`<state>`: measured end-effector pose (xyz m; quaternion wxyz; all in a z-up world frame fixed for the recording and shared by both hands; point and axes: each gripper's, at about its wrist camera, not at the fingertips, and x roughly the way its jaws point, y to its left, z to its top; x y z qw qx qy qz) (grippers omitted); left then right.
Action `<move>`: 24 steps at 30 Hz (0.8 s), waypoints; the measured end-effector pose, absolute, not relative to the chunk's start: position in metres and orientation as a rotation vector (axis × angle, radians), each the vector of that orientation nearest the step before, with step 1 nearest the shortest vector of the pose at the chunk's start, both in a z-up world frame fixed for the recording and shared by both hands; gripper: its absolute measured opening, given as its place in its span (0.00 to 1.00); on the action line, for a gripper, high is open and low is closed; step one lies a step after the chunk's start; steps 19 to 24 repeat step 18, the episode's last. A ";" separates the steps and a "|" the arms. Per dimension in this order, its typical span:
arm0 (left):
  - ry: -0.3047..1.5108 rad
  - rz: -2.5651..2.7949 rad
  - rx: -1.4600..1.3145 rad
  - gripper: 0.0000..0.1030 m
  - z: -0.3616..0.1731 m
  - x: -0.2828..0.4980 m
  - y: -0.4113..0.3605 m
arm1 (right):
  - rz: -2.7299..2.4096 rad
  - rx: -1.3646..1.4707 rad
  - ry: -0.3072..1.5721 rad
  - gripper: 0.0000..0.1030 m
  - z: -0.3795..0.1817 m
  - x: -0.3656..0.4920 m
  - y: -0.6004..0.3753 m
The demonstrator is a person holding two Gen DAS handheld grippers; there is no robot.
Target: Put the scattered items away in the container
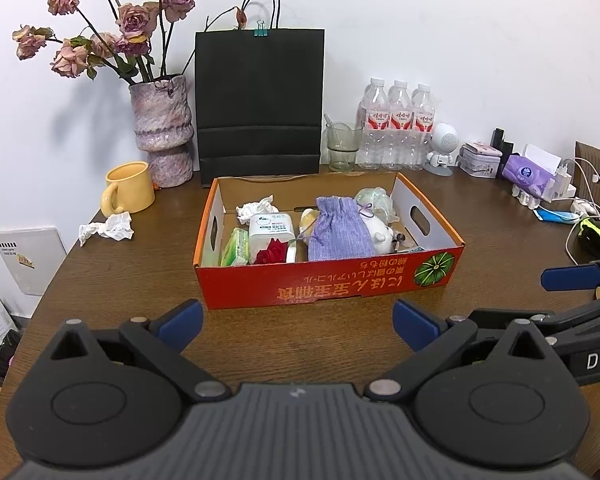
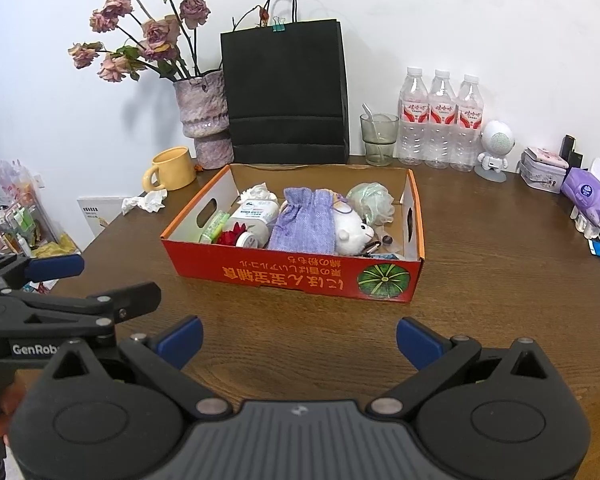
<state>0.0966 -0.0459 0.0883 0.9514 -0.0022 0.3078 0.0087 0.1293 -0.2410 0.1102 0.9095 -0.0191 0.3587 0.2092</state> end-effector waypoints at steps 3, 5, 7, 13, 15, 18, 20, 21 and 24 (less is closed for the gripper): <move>0.626 0.019 0.000 1.00 0.088 0.097 -0.047 | 0.430 -0.038 0.743 1.00 0.109 0.129 -0.241; 0.627 0.020 0.001 1.00 0.087 0.097 -0.047 | 0.429 -0.038 0.744 1.00 0.108 0.130 -0.242; 0.629 0.021 0.003 1.00 0.086 0.098 -0.047 | 0.428 -0.038 0.747 1.00 0.108 0.131 -0.241; 0.619 0.024 0.014 1.00 0.084 0.099 -0.048 | 0.422 -0.041 0.748 1.00 0.106 0.132 -0.240; 0.622 0.019 0.015 1.00 0.083 0.101 -0.048 | 0.422 -0.040 0.750 1.00 0.106 0.131 -0.240; 0.628 0.020 0.013 1.00 0.082 0.101 -0.048 | 0.421 -0.040 0.754 1.00 0.104 0.133 -0.240; 0.628 0.020 0.013 1.00 0.082 0.101 -0.048 | 0.421 -0.040 0.754 1.00 0.104 0.133 -0.240; 0.628 0.020 0.013 1.00 0.082 0.101 -0.048 | 0.421 -0.040 0.754 1.00 0.104 0.133 -0.240; 0.628 0.020 0.013 1.00 0.082 0.101 -0.048 | 0.421 -0.040 0.754 1.00 0.104 0.133 -0.240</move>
